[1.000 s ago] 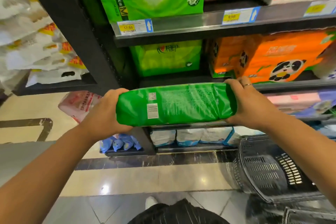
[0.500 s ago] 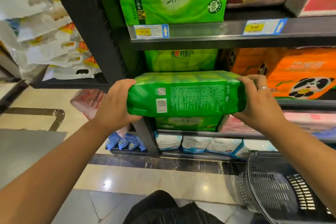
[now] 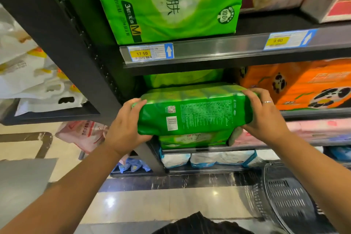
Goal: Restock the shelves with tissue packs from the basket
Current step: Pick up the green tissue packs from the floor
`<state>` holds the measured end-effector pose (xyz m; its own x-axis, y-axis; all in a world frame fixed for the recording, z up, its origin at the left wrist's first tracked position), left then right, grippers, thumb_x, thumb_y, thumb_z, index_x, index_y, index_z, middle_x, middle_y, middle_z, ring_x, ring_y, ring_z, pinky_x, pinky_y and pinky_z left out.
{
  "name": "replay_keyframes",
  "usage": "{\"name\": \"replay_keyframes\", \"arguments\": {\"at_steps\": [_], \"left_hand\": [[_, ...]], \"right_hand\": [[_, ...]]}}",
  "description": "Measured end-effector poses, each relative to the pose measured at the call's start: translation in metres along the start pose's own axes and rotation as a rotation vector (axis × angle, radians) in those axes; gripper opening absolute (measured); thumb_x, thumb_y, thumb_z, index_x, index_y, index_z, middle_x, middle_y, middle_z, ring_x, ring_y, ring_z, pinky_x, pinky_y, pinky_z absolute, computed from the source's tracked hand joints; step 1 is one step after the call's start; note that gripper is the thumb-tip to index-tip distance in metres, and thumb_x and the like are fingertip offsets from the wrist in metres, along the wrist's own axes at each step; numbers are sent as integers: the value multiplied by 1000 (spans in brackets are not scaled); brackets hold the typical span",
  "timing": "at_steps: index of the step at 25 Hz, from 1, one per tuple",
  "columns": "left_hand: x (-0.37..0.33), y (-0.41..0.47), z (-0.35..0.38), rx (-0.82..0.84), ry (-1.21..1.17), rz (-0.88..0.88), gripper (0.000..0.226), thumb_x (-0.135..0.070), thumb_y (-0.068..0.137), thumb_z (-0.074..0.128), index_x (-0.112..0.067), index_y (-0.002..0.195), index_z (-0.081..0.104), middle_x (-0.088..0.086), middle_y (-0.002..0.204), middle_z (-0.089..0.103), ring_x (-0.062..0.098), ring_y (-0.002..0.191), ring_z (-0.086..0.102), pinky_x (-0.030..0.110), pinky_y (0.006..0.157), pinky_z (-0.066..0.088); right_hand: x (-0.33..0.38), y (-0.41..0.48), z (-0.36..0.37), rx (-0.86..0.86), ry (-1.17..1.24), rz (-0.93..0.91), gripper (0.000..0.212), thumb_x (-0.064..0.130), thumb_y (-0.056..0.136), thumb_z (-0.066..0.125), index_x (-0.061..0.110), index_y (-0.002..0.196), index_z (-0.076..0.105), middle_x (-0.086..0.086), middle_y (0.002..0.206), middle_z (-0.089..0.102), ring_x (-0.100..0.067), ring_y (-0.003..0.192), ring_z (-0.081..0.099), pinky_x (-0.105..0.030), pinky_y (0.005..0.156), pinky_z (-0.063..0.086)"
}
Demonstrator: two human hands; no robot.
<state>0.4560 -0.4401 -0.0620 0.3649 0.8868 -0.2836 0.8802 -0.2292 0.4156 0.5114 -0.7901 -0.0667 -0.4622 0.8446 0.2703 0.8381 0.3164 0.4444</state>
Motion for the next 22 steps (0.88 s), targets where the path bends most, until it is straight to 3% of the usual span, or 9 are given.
{"name": "replay_keyframes", "arguments": {"at_steps": [3,6,9,11,12,15,17,19,22], "left_hand": [[5,11,6,-4,36,-21,99,-26,56,91,-12,137,36,18,137,38,36,120,48,47,90,52],[3,9,15,-76,109,-9,100,-30,57,91,-10,138,36,21,140,32,42,124,44,48,97,46],[3,4,19,-204,142,-57,93,-24,58,92,-11,135,41,21,141,29,42,129,38,49,103,41],[7,-3,18,-286,10,-259,88,-13,60,91,-20,132,41,16,140,29,34,128,38,45,104,41],[10,-6,20,-311,-83,-372,87,-9,62,88,-24,132,40,15,139,31,29,127,38,42,104,39],[17,-6,29,-393,-379,-543,86,-5,69,83,-30,137,35,6,136,44,17,125,44,42,105,41],[23,0,34,-446,-600,-634,89,-8,74,80,-34,142,28,-11,133,48,10,125,49,37,106,42],[23,10,42,-432,-684,-741,88,-9,79,77,-28,146,23,-14,126,52,7,120,53,33,106,43],[23,22,54,-386,-767,-795,81,-9,86,69,-21,148,19,-17,119,54,3,113,54,30,106,43]], "right_hand": [[-4,14,3,-5,28,35,105,6,51,91,16,140,36,-19,134,38,-45,115,49,-53,84,54],[-11,14,5,-35,66,73,104,-1,51,89,11,142,41,-15,144,28,-42,124,43,-46,89,50],[-24,10,8,-121,175,191,100,-10,54,85,5,142,40,-22,148,21,-29,132,30,-22,102,36],[-32,7,8,-214,263,267,100,-14,54,83,-4,141,35,-32,145,22,-23,134,25,-3,107,18],[-34,7,9,-245,291,300,101,-14,54,84,-7,141,31,-34,144,22,-25,135,23,-1,107,13],[-48,15,19,-244,486,453,109,-4,64,84,-1,149,15,-25,151,19,-25,141,20,-11,114,11],[-58,23,34,-180,645,606,110,7,72,82,8,153,7,-10,153,26,-18,139,28,-26,118,19],[-60,33,45,-89,706,634,92,16,77,80,11,149,23,-4,140,47,-18,126,46,-38,111,35],[-57,48,58,25,742,569,59,19,84,74,5,134,46,-5,120,60,-11,104,56,-31,97,44]]}}
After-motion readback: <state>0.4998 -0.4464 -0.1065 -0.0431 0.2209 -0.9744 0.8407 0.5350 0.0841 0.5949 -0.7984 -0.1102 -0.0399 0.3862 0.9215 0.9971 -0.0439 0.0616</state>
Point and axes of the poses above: each hand's wrist, its own y-axis towards the middle knuckle, its own z-axis out of the palm, x = y × z, the point moved 7 cm from there along y, towards the middle knuckle
